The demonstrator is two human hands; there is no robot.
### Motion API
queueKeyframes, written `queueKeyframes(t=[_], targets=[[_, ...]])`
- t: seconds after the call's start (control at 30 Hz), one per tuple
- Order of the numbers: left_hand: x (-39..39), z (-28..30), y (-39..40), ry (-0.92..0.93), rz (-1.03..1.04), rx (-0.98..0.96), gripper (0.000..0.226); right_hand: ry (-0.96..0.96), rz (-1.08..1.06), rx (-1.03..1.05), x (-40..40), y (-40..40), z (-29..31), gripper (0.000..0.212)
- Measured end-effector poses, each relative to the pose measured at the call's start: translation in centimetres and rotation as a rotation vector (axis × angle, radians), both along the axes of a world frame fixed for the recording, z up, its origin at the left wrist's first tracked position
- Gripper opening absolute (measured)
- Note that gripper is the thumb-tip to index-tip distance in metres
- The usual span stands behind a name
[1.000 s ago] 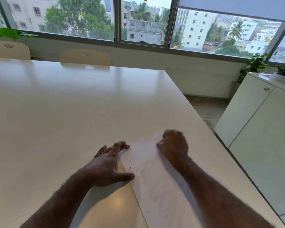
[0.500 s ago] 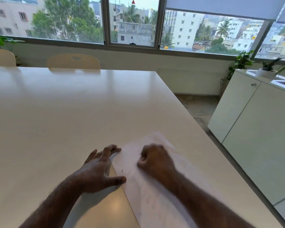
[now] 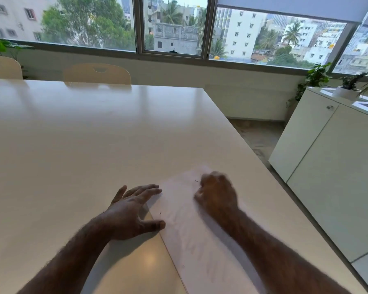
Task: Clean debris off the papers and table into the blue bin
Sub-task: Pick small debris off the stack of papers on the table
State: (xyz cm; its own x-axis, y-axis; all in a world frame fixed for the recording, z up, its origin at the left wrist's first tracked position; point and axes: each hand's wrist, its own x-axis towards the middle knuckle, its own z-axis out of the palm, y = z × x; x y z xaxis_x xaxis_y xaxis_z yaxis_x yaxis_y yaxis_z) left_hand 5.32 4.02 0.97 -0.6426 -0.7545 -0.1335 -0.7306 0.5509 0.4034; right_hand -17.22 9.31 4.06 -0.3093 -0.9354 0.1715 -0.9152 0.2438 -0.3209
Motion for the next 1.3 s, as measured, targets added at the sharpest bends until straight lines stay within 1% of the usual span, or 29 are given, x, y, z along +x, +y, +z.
queueKeyframes(t=[0.07,0.1,0.13,0.2,0.27,0.3,0.33,0.4,0.43,0.47,0.53,0.6,0.63,0.67,0.73,0.77,0.8,0.83,0.9,0.93,0.97,1.0,1.03,1.1,1.2,1.23,1.3], targets=[[0.1,0.0,0.1,-0.012,0.001,-0.005,0.122,-0.11,0.259,0.048,4.1,1.3,-0.2,0.019],[0.0,0.0,-0.1,-0.014,0.003,-0.01,0.122,-0.155,0.33,0.096,4.9,1.6,-0.5,0.018],[0.0,0.0,-0.2,-0.012,0.007,-0.014,0.122,-0.193,0.311,0.111,4.3,1.4,-0.3,0.018],[-0.2,-0.1,-0.2,-0.011,0.009,-0.018,0.122,-0.183,0.087,0.076,0.1,-0.6,0.1,0.019],[-0.1,-0.2,-0.2,-0.016,0.008,-0.004,0.123,-0.047,-0.157,0.013,-3.8,-1.5,0.1,0.023],[-0.2,-0.2,-0.1,-0.02,0.004,0.005,0.122,0.0,-0.184,0.005,-3.8,-1.4,-0.3,0.022],[-0.1,-0.3,-0.1,-0.022,0.003,0.011,0.121,-0.002,-0.127,0.013,-2.5,-1.1,-0.6,0.02],[0.0,-0.2,-0.1,-0.02,0.01,0.012,0.116,-0.058,0.154,0.051,2.2,0.3,-1.3,0.016],[0.0,-0.1,-0.2,-0.02,0.015,0.013,0.114,-0.087,0.229,0.055,3.2,0.6,-1.7,0.016],[-0.1,0.0,-0.2,-0.015,0.016,0.009,0.114,-0.115,0.216,0.037,2.9,0.5,-1.5,0.018],[-0.2,0.0,-0.3,-0.012,0.012,0.005,0.119,-0.107,0.011,0.019,-1.0,-1.3,-0.6,0.023],[-0.2,-0.1,-0.1,-0.016,0.011,0.007,0.121,0.014,-0.156,0.011,-3.9,-1.7,-0.4,0.023],[-0.2,-0.1,0.0,-0.015,0.012,0.007,0.121,0.04,-0.151,-0.007,-3.3,-1.3,-0.6,0.022],[-0.1,-0.1,0.0,-0.014,0.015,0.01,0.121,0.021,-0.069,-0.021,-1.5,-1.1,-0.8,0.021],[0.0,-0.1,-0.1,-0.006,0.024,0.014,0.122,-0.079,0.194,0.028,2.8,0.0,-1.6,0.02],[-0.1,-0.1,-0.2,-0.002,0.027,0.016,0.122,-0.103,0.249,0.044,3.1,-0.2,-2.0,0.019],[-0.1,-0.1,-0.2,-0.004,0.026,0.015,0.122,-0.098,0.21,0.03,1.8,-0.9,-2.1,0.018],[-0.1,-0.1,-0.2,-0.009,0.024,0.012,0.122,-0.048,0.097,0.03,-0.6,-1.8,-1.7,0.018],[-0.1,0.0,-0.1,-0.012,0.018,0.016,0.122,0.106,-0.145,0.002,-5.9,-2.4,-0.2,0.019],[-0.1,0.0,-0.2,-0.01,0.014,0.02,0.121,0.183,-0.229,-0.059,-7.7,-2.3,0.8,0.021],[-0.1,0.1,-0.2,-0.012,0.009,0.025,0.118,0.233,-0.272,-0.121,-8.6,-2.1,1.7,0.022],[-0.1,0.2,-0.2,-0.02,0.0,0.025,0.115,0.244,-0.27,-0.19,-8.3,-2.0,2.4,0.021],[-0.2,0.2,-0.2,-0.033,-0.009,0.024,0.112,0.238,-0.239,-0.252,-7.3,-1.9,3.0,0.02],[-0.1,0.1,-0.2,-0.052,-0.019,0.025,0.109,0.128,-0.132,-0.283,-4.2,-1.3,3.2,0.018],[-0.2,0.3,-0.1,-0.073,-0.024,-0.011,0.112,-0.075,0.096,-0.188,0.4,-0.3,1.4,0.019],[-0.4,0.5,0.0,-0.08,-0.032,-0.04,0.113,-0.115,0.133,-0.143,1.2,-0.1,0.8,0.017],[-0.8,0.8,0.5,-0.068,-0.043,-0.085,0.114,-0.128,0.148,-0.083,1.3,-0.3,-0.5,0.014]])
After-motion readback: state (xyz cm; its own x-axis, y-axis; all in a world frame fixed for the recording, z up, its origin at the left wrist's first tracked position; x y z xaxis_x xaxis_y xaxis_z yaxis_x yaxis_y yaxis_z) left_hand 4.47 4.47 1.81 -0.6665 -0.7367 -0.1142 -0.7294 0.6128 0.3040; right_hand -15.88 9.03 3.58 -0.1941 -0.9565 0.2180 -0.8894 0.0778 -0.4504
